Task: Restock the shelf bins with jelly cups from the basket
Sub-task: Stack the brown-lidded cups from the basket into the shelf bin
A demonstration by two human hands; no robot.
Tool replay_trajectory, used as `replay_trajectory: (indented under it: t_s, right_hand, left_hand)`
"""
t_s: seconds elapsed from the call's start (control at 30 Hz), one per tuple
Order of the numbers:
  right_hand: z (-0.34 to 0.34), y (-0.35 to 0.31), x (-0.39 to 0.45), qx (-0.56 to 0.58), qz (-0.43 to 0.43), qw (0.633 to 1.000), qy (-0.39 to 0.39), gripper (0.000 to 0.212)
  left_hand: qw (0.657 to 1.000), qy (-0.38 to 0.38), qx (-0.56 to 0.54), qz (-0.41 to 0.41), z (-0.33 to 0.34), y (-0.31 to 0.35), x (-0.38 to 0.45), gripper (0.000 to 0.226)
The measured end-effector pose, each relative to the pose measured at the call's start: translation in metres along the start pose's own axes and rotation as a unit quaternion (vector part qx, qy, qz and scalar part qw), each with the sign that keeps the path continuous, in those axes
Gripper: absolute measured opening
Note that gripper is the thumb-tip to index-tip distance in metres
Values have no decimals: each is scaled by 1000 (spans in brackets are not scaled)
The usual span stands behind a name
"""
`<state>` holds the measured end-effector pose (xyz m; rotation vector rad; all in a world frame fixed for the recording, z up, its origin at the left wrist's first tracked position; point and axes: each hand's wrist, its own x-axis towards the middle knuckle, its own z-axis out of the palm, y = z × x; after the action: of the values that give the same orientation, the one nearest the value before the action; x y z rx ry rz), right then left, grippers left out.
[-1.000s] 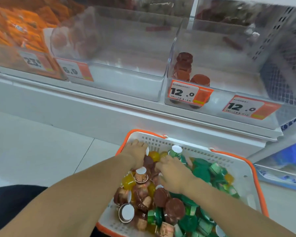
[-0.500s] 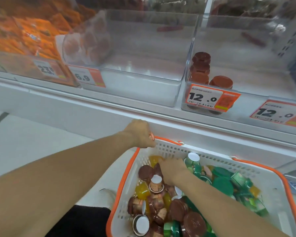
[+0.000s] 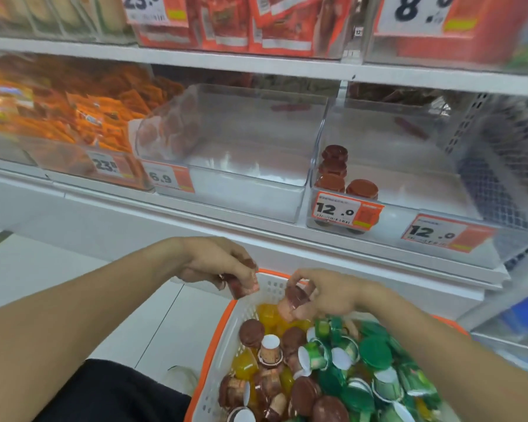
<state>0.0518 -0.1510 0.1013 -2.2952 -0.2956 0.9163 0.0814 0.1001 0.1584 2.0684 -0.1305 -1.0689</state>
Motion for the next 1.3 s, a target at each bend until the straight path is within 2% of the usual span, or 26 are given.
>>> replay_trajectory:
  t_s: [0.1, 0.2, 0.3, 0.37, 0.43, 0.53, 0.6, 0.7, 0.8, 0.97, 1.13, 1.23, 1.3]
  right_hand:
    - [-42, -16, -54, 141, -3, 989, -37, 44]
    - [-64, -21, -96, 249, -17, 968, -12, 43]
    - [-68, -12, -126, 354, -69, 933, 15, 45]
    - [-63, -4, -140, 412, -110, 904, 42, 51]
    - [-56, -3, -146, 440, -110, 888, 79, 51]
    - [-50, -11, -145, 406, -35, 899, 158, 52]
    - [-49, -14, -144, 369, 3, 912, 178, 59]
    - [-46, -14, -142, 315, 22, 933, 171, 72]
    - [-44, -14, -139, 322, 21, 931, 172, 74]
    - [-55, -7, -141, 360, 0, 913, 192, 61]
    - [-55, -8, -137, 352, -78, 892, 272, 44]
    - [-58, -11, -136, 299, -84, 889, 336, 30]
    - [-68, -15, -138, 268, -89, 872, 400, 21]
  left_hand:
    - [998, -36, -23, 53, 5, 14, -11, 37]
    - [990, -81, -87, 81, 21, 32, -11, 34]
    - [977, -120, -149, 93, 41, 50, -6, 28]
    - [968, -147, -165, 123, 55, 60, -4, 39]
    - [968, -139, -153, 138, 66, 71, -7, 52]
    - [980, -68, -93, 162, 79, 84, -11, 63]
    - [982, -42, -61, 174, 83, 86, -9, 67]
    - [980, -26, -51, 189, 90, 89, -5, 55]
    - [974, -35, -100, 199, 94, 92, -3, 43]
    - [958, -50, -220, 179, 93, 92, -2, 37]
    - [948, -45, -256, 183, 94, 95, -2, 33]
    - [943, -42, -280, 176, 95, 99, -2, 34]
    - [937, -35, -310, 160, 92, 99, -1, 40]
